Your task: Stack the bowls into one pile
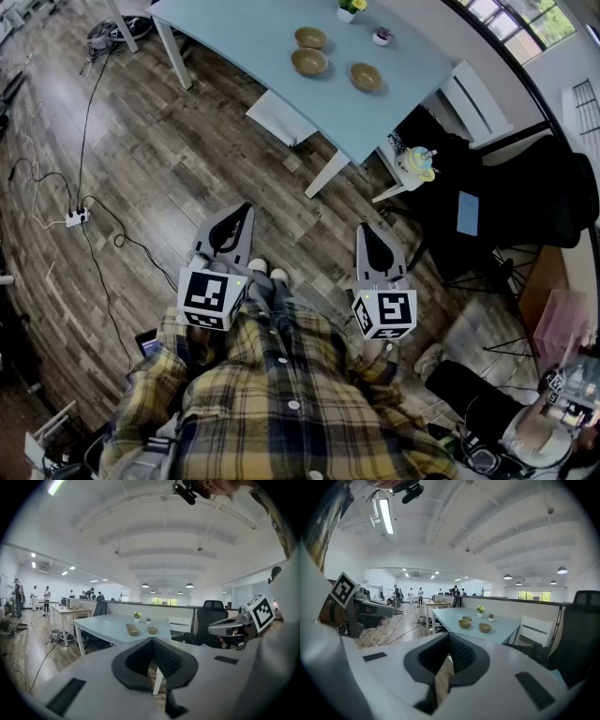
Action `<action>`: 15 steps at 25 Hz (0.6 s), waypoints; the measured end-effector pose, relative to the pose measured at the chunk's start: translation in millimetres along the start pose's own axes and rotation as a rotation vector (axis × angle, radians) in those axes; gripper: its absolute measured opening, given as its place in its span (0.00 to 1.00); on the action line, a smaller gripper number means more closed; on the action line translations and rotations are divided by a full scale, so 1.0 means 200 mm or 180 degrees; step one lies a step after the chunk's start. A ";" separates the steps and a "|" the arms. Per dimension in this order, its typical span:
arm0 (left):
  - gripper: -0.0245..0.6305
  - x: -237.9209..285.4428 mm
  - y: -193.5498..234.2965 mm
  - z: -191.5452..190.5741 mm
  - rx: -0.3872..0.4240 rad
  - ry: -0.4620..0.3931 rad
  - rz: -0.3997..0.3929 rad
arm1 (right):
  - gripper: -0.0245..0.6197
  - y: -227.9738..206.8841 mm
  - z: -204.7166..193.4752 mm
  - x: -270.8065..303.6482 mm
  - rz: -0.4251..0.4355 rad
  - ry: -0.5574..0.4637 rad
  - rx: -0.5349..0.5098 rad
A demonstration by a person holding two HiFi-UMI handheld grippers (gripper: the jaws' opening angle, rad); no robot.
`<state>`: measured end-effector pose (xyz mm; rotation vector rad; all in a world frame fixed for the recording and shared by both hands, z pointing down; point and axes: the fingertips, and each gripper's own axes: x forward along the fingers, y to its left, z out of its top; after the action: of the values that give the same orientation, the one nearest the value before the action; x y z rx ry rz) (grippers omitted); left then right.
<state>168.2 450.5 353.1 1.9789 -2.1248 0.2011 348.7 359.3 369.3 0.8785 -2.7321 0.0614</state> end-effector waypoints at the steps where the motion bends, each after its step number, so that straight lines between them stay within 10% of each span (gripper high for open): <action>1: 0.02 0.00 -0.02 0.00 0.0005 -0.0016 0.0010 | 0.04 -0.01 0.00 -0.01 0.0015 -0.0026 0.0012; 15: 0.25 -0.09 -0.11 0.04 0.0004 -0.0206 0.0254 | 0.24 0.04 -0.01 -0.06 0.0632 -0.0184 0.0266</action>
<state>191.0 464.3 338.5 1.9281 -2.2464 0.1539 353.7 372.8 369.3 0.6358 -2.8810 0.1931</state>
